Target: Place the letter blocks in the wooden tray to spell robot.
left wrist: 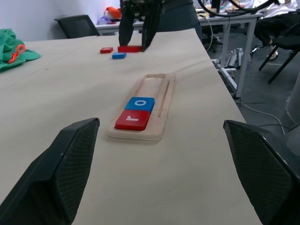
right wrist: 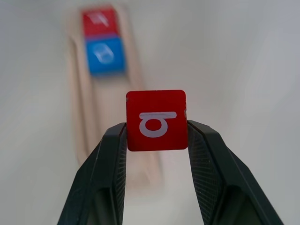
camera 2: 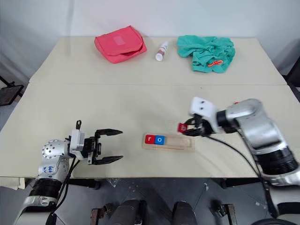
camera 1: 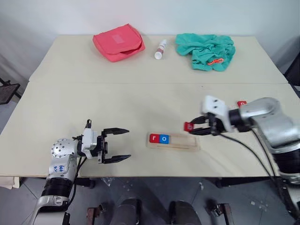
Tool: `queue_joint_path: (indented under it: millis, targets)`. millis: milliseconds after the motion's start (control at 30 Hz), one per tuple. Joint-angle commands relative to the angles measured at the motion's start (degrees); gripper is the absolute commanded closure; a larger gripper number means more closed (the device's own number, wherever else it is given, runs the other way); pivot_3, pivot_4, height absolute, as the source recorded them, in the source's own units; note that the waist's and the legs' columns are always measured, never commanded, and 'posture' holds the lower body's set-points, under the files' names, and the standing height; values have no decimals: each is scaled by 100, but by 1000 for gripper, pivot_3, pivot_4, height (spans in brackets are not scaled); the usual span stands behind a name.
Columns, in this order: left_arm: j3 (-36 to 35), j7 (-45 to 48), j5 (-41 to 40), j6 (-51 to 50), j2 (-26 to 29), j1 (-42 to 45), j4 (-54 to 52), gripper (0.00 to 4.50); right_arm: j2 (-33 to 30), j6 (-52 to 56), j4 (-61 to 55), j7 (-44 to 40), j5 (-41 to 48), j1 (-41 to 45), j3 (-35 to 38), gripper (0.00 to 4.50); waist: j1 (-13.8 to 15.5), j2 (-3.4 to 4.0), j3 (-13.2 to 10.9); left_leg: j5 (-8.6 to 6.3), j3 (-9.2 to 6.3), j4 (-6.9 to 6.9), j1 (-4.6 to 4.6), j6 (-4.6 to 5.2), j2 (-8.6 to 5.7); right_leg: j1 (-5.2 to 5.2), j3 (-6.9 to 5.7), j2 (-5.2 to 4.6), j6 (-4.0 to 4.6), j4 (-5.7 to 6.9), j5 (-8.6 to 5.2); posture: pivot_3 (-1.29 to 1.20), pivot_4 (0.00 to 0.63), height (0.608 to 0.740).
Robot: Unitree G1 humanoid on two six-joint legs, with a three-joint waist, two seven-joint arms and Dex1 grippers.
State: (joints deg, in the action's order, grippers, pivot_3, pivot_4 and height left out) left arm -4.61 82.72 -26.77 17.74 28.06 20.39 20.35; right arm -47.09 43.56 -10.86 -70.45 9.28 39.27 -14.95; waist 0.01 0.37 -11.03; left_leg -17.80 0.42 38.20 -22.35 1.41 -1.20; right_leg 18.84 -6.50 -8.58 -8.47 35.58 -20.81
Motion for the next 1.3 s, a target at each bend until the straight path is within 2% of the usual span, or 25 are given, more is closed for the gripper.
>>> queue_joint_path:
  millis: [33,300,800,1033,1100,1300]
  targets:
    - [-73,25,-53,123,21,72,2,0,47,388,-399,302,-152,163,-273,3035,16,0,0,0,-1,0,-3,0,-4,4,1,-3,0,4,0,0,150,740]
    - [-71,-81,-50,147,22,-68,-143,0,109,718,-627,639,-295,313,-727,3035,-13,0,0,-1,-2,-3,-5,2,-5,10,1,-3,0,7,0,0,150,740]
    - [-50,-245,-32,156,2,-194,-297,0,56,642,-773,610,-313,281,-1049,3035,-13,0,0,-1,1,-3,-5,2,-6,11,3,-3,0,7,0,0,150,740]
    - [-41,-266,-12,173,-13,-154,-245,0,83,682,-843,634,-258,286,-1084,620,-12,0,0,-1,0,-3,-5,2,-5,12,3,-3,0,7,0,0,150,740]
    - [-40,-267,-12,181,-16,-126,-211,0,79,695,-844,660,-269,292,-1074,49,-10,0,0,-1,0,-3,-5,2,-6,12,3,-3,0,7,0,0,150,740]
    - [-33,-265,2,207,-30,-38,-113,0,-65,889,-1139,675,7,126,-675,49,-3,-1,0,-1,0,-3,-5,2,-6,12,3,-3,0,7,0,0,150,740]
